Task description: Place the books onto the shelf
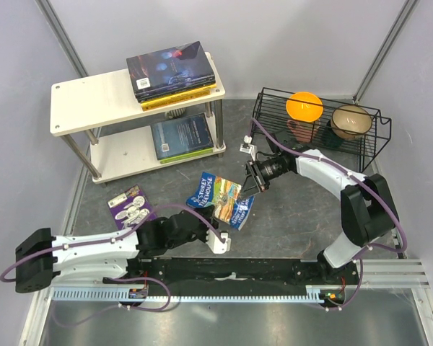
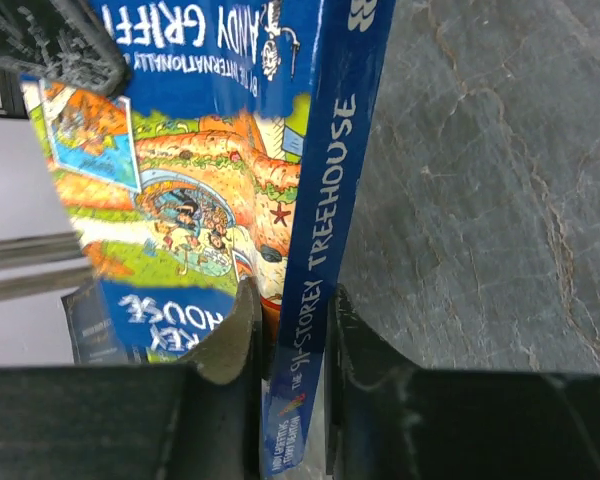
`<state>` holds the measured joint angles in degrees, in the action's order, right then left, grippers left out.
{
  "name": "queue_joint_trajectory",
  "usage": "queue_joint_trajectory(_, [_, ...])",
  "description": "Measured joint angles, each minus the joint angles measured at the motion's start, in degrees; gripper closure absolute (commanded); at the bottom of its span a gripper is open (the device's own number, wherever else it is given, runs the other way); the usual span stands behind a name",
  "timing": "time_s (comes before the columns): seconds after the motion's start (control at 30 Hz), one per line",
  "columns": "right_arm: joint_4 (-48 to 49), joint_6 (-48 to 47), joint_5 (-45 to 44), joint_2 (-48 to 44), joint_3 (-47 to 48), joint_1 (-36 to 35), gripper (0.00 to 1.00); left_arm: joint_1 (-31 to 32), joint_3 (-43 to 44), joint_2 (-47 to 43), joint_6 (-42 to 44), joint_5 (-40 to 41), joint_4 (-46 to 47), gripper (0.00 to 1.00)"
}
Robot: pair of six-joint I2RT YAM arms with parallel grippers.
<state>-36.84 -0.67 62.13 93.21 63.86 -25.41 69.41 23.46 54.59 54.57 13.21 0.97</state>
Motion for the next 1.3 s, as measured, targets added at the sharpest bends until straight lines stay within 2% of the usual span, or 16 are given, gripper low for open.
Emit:
queue_joint_trajectory(0.07, [-0.28, 0.44, -1.49, -0.02, 0.07, 0.20, 0.70, 0.07, 0.90, -1.11, -0.15, 0.63, -2.19, 0.99])
queue_joint_trajectory(0.1, [-0.68, 0.20, -2.43, -0.04, 0.33, 0.13, 0.58, 0.07, 1.49, -2.10, -0.63, 0.81, -3.63, 0.99])
queue_joint_trajectory(0.17, [-2.19, -0.76, -4.13, -0.04, 1.44, -0.22, 0.45, 0.07, 3.78, -4.28, -2.47, 1.18, -7.21, 0.99])
queue_joint_trajectory(0.23, [-3.74, -2.89, -5.60, -0.31, 3.74, -0.72, 0.27, 0.07, 5.79, -6.51, -4.46, 1.77, -10.54, 0.98])
queue_joint_trajectory(0.3, [-4.42, -4.96, -8.04, -1.07, 6.32, -0.94, 0.18, 0.07, 7.39, -9.27, -6.71, 3.04, -14.53, 0.99])
queue_joint_trajectory(0.43, [-4.57, -8.66, -15.04, -3.41, 10.19, 0.37, 0.18, -0.66, 9.31, -15.34, -10.64, 7.43, -22.36, 0.99])
queue_joint_trajectory(0.57, [-2.89, -11.17, -21.77, -7.52, 10.47, 3.21, 0.17, -4.17, 11.32, -18.67, -12.76, 13.25, -27.69, 0.99])
queue_joint_trajectory(0.73, [1.16, -11.61, -22.88, -12.15, 7.78, 5.70, 0.16, -10.56, 12.17, -19.65, -11.85, 17.29, -28.04, 0.98])
queue_joint_trajectory(0.87, [2.67, -11.56, -21.42, -12.72, 4.92, 8.55, 0.16, -17.59, 12.17, -17.77, -8.70, 17.29, -24.33, 0.98])
queue_joint_trajectory(1.03, [4.00, -11.08, -19.56, -12.83, 2.12, 11.17, 0.16, -26.75, 13.14, -9.81, -4.63, 15.02, -16.11, 0.98])
queue_joint_trajectory(1.3, [6.21, -9.66, -16.68, -14.64, 0.26, 12.94, 0.16, -31.19, 17.14, 5.44, 2.27, 11.15, -1.99, 0.98])
